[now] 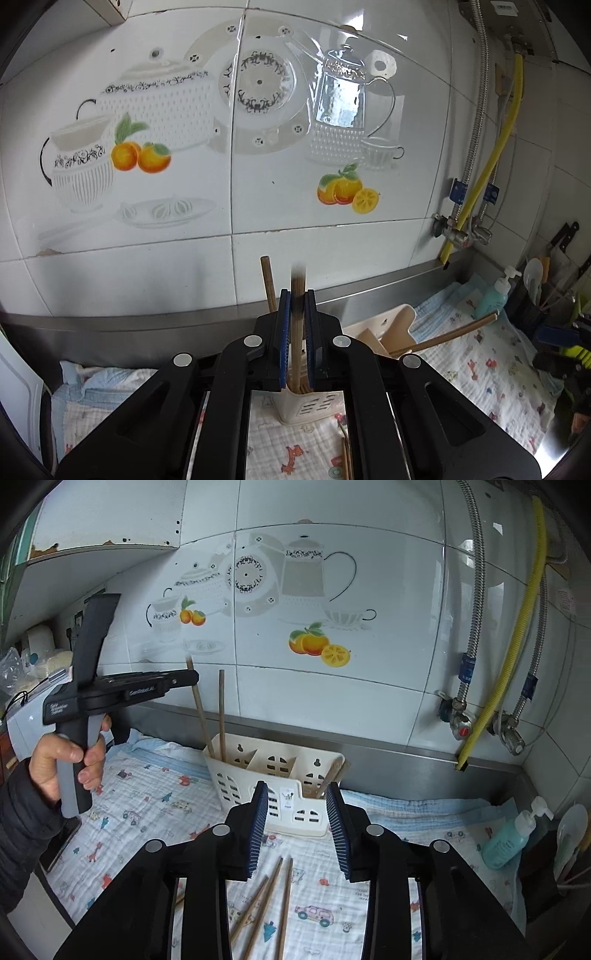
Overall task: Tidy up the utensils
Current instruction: 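Drop the chopsticks into the white holder by opening both grippers, then bring both open grippers back down over the remaining chopsticks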
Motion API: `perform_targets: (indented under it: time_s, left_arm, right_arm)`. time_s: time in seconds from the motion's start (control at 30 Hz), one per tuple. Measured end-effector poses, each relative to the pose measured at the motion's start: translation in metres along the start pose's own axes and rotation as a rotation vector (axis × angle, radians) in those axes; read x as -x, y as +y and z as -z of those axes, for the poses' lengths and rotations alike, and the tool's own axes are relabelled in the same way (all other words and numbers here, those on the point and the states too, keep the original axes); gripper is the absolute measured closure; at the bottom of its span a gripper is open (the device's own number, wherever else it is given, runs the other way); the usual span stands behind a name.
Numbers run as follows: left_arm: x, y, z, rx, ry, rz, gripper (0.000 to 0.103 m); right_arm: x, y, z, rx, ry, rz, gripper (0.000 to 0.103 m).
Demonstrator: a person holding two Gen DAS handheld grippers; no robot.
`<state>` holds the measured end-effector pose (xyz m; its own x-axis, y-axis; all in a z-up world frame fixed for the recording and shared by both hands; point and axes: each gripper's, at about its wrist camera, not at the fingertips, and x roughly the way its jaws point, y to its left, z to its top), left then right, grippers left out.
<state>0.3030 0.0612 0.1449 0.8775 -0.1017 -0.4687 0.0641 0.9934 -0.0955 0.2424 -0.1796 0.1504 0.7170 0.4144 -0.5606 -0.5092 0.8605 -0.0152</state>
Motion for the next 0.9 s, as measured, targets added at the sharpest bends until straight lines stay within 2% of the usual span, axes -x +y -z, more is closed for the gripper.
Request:
perform_targets:
  time_s: [0.13,0.23,0.5,0.63,0.9]
  left_arm:
    - [0.002,0.003,0.002,0.005,0.002,-0.002,0.096]
    - [0.009,0.005,0.003,0.013,-0.006,0.004,0.095]
    - [0.044,0.004,0.013,0.016,-0.036,0.020,0.093]
    - [0.063,0.003,0.032,0.014,-0.040,0.024,0.080]
    - [0.088,0.002,0.090,0.022,0.015,0.042,0.080]
  right_arm:
    - [0.006,0.005,0.022,-0.017,0.000,-0.002,0.068]
    - [0.012,0.007,0.042,-0.041,-0.003,0.007,0.060]
    - [0.012,0.011,0.102,-0.094,0.059,0.030,0.060]
    - [0.010,0.016,0.131,-0.113,0.096,0.030,0.060]
    - [-0.002,0.022,0.183,-0.167,0.180,0.030,0.066]
